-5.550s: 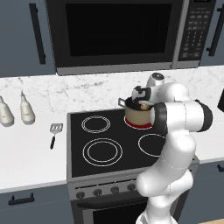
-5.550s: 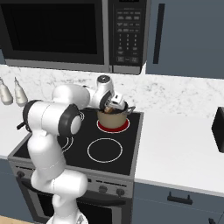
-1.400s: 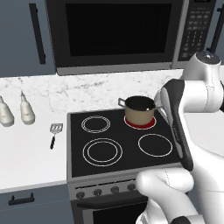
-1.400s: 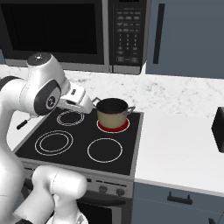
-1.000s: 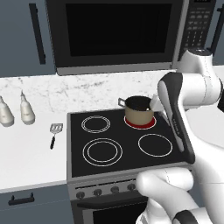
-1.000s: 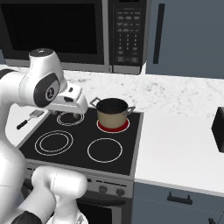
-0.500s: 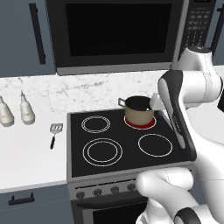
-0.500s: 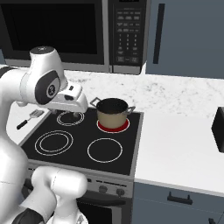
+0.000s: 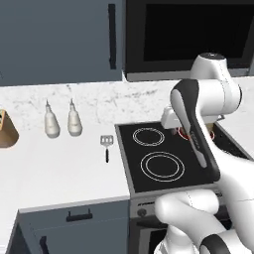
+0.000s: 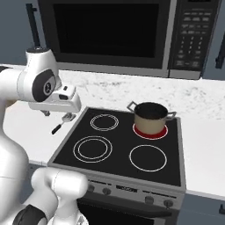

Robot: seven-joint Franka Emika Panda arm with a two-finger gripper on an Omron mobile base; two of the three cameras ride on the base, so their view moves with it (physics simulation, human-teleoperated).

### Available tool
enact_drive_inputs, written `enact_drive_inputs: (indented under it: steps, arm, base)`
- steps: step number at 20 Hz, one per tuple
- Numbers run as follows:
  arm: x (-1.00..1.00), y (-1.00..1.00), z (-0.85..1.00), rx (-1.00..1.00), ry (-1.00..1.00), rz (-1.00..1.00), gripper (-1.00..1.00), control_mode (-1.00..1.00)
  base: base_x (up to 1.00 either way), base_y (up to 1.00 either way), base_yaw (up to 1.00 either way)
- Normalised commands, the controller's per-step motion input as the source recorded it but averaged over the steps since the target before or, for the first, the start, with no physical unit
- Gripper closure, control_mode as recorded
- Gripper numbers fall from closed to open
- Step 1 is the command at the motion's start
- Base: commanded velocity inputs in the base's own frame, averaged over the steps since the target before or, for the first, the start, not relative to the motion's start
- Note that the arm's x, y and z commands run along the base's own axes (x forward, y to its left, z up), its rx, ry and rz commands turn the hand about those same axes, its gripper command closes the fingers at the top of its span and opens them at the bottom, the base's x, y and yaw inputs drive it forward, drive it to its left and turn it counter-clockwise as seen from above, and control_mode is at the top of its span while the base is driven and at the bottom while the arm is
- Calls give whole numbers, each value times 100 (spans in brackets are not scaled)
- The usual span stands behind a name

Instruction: Put the lemon and mushroom in the pot. Retrieve the spatula and lightly stir the vegetables in the pot.

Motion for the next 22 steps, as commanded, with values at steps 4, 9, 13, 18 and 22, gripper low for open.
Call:
enact_drive_inputs:
  steps: [4, 9, 13, 18, 22]
  arm:
    - [0, 0, 0, 0, 0, 0, -100, 100]
    - [0, 0, 0, 0, 0, 0, -100, 100]
    - [0, 0, -5, 0, 1, 0, -100, -100]
    - [33, 22, -56, 0, 0, -4, -100, -100]
    - [45, 19, -59, 2, 0, -8, -100, -100]
  base:
    - [0, 94, 0]
    - [0, 27, 0]
    - [0, 0, 0]
    - [0, 0, 0]
    - [0, 0, 0]
